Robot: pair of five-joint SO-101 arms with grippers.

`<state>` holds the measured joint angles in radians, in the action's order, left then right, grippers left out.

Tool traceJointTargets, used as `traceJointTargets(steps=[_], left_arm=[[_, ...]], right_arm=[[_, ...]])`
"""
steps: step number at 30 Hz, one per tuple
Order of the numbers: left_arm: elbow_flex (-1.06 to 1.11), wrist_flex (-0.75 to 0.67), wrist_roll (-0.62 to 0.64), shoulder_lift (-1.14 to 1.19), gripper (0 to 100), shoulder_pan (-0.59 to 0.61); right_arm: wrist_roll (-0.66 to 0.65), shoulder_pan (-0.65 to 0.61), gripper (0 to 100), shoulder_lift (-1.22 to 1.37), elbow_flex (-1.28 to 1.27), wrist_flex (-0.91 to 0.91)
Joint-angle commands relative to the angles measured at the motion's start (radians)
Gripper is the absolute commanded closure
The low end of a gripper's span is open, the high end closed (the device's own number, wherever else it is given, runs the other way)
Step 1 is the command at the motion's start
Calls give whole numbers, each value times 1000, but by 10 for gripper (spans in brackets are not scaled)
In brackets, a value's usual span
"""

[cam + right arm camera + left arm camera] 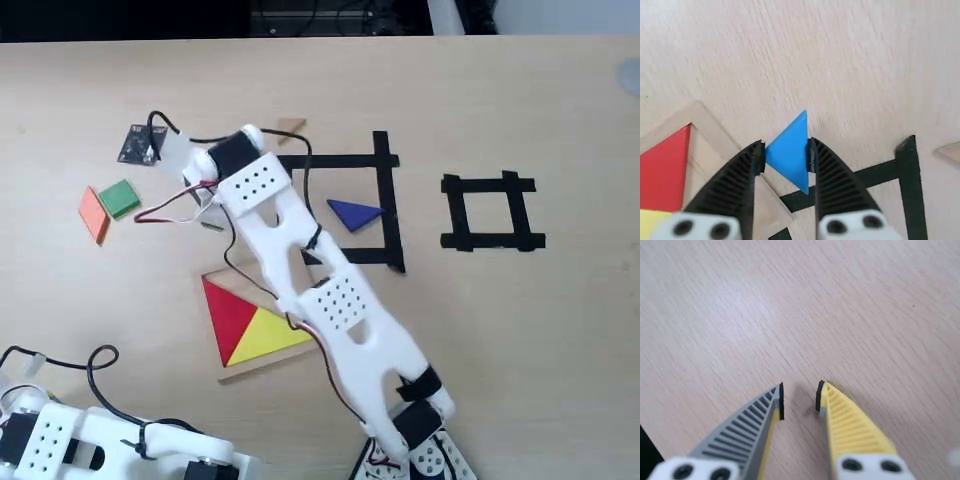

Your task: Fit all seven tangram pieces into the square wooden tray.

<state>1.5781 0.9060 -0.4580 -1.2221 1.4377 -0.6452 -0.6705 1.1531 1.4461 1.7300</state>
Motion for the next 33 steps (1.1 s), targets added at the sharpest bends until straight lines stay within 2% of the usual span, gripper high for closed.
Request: traceJointTargets(steps=[1,10,15,20,26,29,33], left_arm=[[-4,-15,-8,-8,863,-13],[-4,-15,-8,-8,863,-13],[-4,-15,-8,-8,863,-13],[-4,-15,-8,-8,863,-13],[-4,-15,-8,-8,863,-13],[-4,-15,-8,-8,863,-13],[-4,-15,-8,-8,863,-12]], right_arm=[[-46,12,987,-202,-203,37],[-51,6,987,-544,-624,32],[-141,12,987,-673,-909,-8],[-144,-32,987,-889,-1250,-150],[-137,-28,987,-1152,-1692,-519],[-86,-20,987,-1147,-1724,-606],[-86,-37,987,-1092,-1707,-631]])
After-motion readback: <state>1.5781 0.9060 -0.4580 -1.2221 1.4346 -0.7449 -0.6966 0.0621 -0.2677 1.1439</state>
